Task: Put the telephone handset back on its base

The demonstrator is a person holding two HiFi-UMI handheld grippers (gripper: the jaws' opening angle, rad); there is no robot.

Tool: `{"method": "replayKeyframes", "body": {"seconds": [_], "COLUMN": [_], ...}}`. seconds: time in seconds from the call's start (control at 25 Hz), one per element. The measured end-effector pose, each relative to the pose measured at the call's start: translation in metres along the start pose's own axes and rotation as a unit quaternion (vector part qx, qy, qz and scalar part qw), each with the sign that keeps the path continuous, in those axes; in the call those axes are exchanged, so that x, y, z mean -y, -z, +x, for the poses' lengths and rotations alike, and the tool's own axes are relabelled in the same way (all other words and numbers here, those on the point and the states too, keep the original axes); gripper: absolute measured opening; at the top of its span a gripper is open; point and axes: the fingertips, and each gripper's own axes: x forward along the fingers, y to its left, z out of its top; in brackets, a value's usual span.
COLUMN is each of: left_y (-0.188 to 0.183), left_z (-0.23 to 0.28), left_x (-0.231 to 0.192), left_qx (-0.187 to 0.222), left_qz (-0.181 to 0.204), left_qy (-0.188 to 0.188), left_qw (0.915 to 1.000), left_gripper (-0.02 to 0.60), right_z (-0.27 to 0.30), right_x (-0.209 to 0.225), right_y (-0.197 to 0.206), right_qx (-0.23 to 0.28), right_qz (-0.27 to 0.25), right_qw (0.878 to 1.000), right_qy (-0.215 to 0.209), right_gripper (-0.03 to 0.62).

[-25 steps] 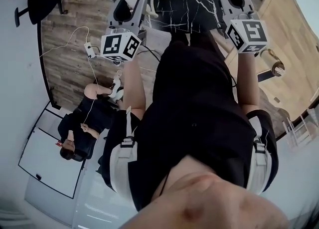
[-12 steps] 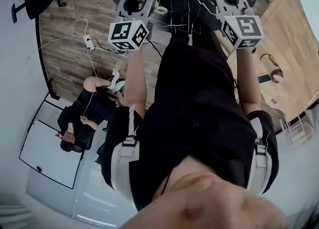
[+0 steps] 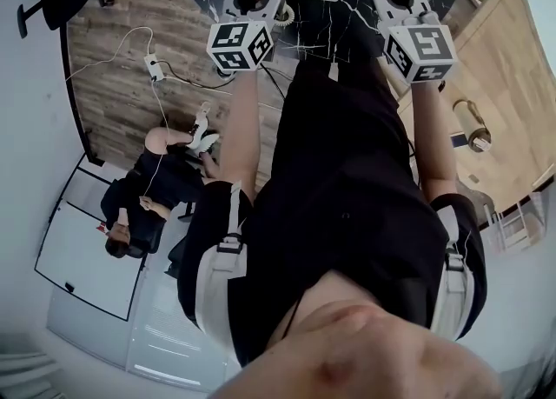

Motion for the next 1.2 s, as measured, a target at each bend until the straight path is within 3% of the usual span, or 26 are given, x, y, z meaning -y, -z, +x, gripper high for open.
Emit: {"method": "replayKeyframes", "body": {"seconds": [0.72,0.96,1.2], "left_y": [0.066,0.076,0.081], "left_z": [0.056,0.069,0.080], "left_x": [-0.026,-0.033,-0.037], "left_qx": [-0.077,-0.088,-0.103], "left_qz": [-0.027,-0.047,-0.041], "left_qy": [-0.030,-0.040,-0.049], "left_qw": [0.9962,0.9942,0.9926], "left_gripper": [0.229,0.230,0.230], "right_z": [0.015,0.018,0.021], "right_x": [0.018,0.021,0.022], "right_y": [0.019,0.022,0.024], "right_qx": [-0.029,-0.035,-0.039], "right_qz": [0.006,0.006,0.011], "right_qw": [1.000,0.999,0.999], "right_qy": [-0.001,-0.002,-0.001], "right_gripper": [0.031,0.031,0.031]}}
